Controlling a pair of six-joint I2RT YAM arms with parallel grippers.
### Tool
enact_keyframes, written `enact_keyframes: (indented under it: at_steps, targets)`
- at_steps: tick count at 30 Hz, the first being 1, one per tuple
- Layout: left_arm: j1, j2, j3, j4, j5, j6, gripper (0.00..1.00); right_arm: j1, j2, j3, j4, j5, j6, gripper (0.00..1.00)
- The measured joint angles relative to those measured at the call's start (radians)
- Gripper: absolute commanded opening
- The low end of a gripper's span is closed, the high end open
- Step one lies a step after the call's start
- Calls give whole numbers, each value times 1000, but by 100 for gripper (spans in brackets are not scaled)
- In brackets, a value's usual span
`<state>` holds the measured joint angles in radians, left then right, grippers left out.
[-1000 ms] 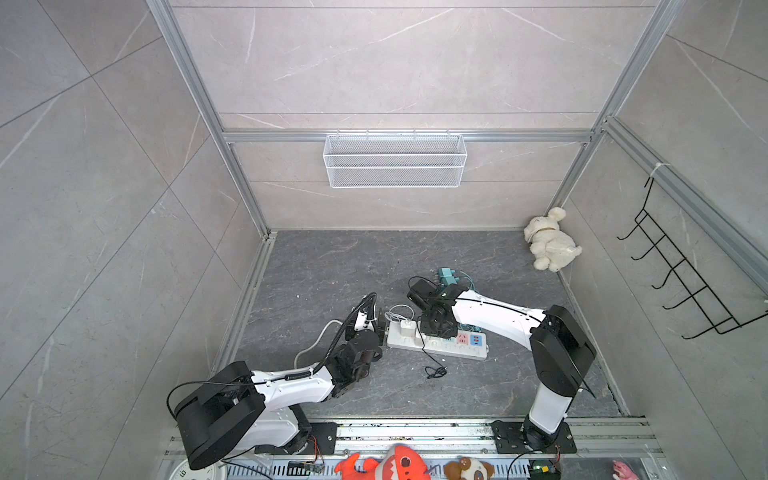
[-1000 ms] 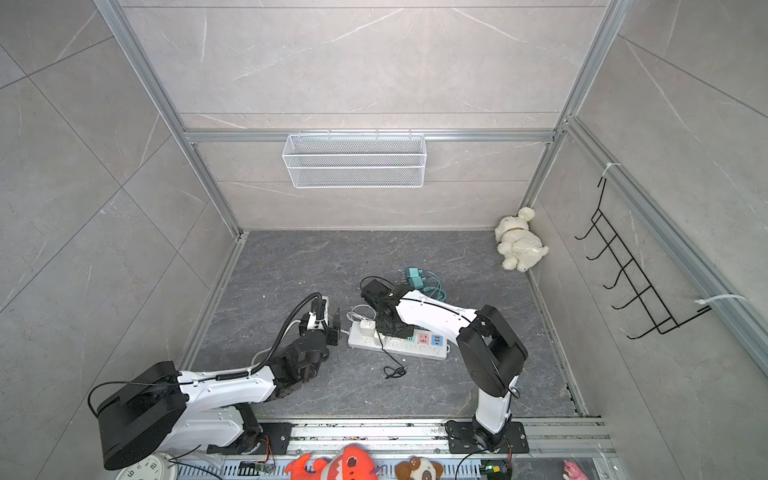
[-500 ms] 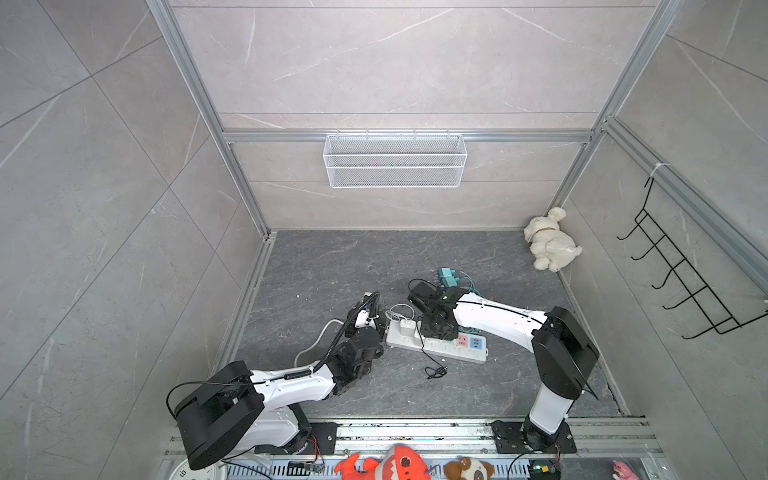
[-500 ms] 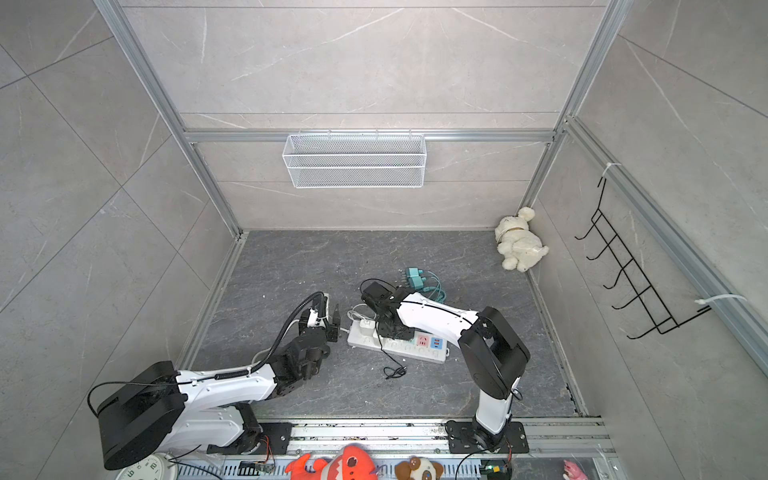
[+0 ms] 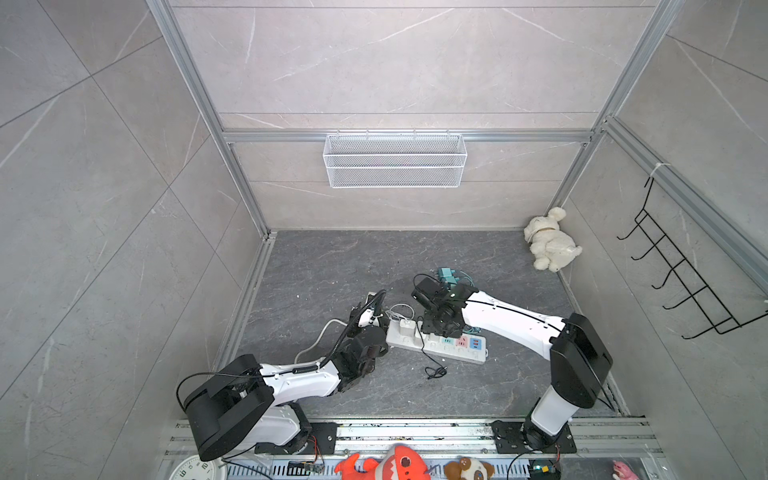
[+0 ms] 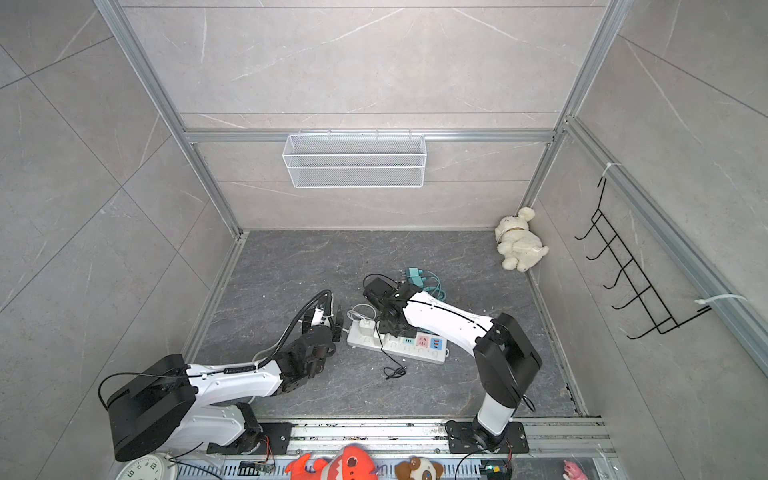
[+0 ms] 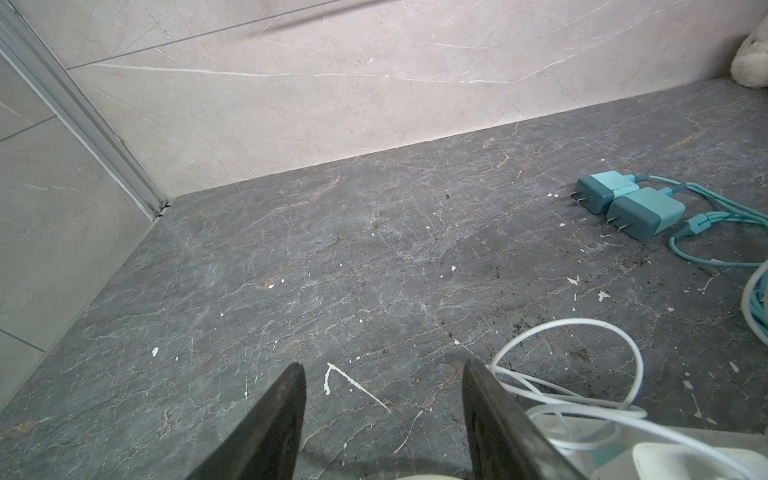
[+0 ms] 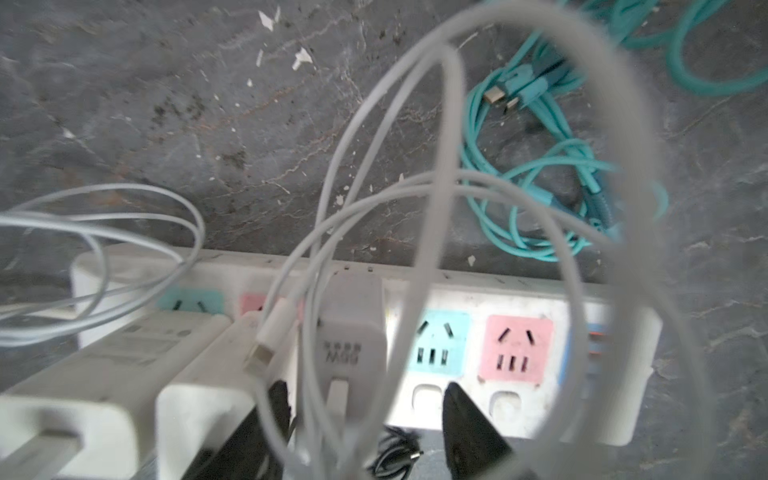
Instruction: Insert the plug
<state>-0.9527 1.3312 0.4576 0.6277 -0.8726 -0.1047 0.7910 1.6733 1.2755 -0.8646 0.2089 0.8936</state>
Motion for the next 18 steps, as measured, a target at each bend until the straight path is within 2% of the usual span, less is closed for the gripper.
enact_keyframes:
  at_steps: [11,14,18]
  targets:
    - [0,32,197,-119,0,62,69,-14,-269,-74,-57,39,0,61]
    - [1,75,288,-148,10,101,72,-77,-323,-103,-57,33,-23,61]
    - [16,157,441,-209,45,130,72,-235,-375,-180,-22,-16,-70,61]
